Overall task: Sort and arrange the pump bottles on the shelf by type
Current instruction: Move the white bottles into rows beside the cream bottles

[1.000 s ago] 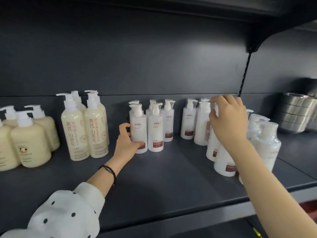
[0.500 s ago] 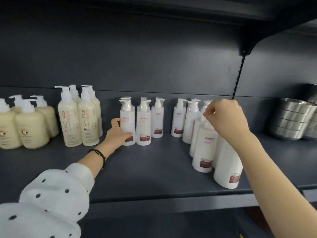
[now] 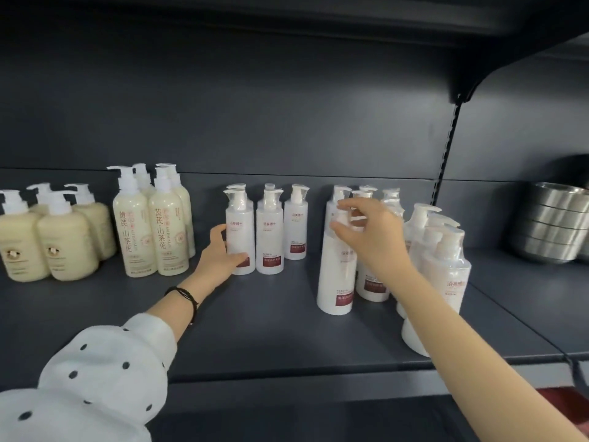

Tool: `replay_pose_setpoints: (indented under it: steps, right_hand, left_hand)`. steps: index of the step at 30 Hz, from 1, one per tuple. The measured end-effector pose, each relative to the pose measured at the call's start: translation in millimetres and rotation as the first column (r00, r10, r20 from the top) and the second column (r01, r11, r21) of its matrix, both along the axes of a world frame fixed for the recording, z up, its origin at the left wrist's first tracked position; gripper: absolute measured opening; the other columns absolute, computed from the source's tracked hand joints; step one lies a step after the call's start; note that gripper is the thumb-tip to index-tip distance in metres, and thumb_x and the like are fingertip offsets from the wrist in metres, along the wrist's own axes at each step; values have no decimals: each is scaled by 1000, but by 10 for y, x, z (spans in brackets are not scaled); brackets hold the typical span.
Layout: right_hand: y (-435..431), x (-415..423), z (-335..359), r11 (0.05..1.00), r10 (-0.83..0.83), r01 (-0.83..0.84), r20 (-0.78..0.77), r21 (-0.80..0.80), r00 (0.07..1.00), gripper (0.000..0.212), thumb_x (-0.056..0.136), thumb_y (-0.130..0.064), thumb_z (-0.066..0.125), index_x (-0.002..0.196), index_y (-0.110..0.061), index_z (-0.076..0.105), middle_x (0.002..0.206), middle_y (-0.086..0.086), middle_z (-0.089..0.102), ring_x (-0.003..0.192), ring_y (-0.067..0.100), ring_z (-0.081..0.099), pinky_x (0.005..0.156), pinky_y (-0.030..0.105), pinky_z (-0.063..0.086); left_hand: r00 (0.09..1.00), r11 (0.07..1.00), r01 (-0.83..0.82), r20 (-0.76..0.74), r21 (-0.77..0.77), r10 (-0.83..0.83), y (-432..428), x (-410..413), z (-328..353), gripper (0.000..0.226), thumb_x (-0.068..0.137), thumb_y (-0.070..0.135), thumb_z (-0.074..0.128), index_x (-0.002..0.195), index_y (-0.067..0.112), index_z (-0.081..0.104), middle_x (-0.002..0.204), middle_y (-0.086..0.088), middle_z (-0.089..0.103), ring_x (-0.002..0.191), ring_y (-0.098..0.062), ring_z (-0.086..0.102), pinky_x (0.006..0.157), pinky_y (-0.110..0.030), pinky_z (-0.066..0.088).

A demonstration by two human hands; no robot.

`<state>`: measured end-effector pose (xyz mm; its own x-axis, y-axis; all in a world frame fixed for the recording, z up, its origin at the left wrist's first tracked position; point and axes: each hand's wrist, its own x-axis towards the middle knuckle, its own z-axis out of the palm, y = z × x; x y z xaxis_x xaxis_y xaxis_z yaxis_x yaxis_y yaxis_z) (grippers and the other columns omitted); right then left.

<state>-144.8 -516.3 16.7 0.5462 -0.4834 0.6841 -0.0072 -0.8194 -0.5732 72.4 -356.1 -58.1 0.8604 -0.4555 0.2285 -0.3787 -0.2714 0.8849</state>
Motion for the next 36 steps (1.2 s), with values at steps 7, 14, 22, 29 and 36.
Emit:
replay_pose_setpoints:
  steps: [7,14,22,29,36]
  right_hand:
    - [84,42,-587,952,-31,53,-78,302,996,68,76,-29,78,132,-28,39,113,-5,61,101,17,59,88,40,53]
    - [47,410,-493,949,-1,24,-71,315,997,65,81,-23,76,134,-22,37,103,-10,54,93,8,53,77,21,45]
    - [-39,979,-583,942,7,15,-63,335,998,75,86,-26,70,147,-24,26,136,1,53,124,20,50,101,38,44]
    - [-67,1046,-815,948,-10,73,-199,310,980,48,86,-20,62,131,-18,44,125,2,59,113,20,56,86,31,47]
    - [-149,1180,-835,958,28,48,-260,282,965,46,89,-18,61,132,-16,46,130,2,58,118,20,56,94,32,47]
  left_hand:
    - [998,999,-25,63,-35,28,-18,2,-81,71,87,7,64,145,21,23,137,-12,51,121,-28,52,101,-45,44]
    - [992,999,-14,121,-46,19,-16,67,-133,71,84,4,67,140,20,27,120,-6,55,112,-26,57,94,-40,49]
    - [990,999,-1,142,-45,8,6,163,-138,68,83,6,68,137,22,30,121,-7,56,104,-25,61,90,-40,51]
    - [986,999,19,166,-46,-11,19,259,-204,69,82,9,70,136,24,30,120,-7,57,102,-24,60,92,-43,51]
    - [985,997,55,168,-46,-47,28,303,-191,70,81,10,72,135,24,30,115,-4,56,99,-23,61,87,-37,51]
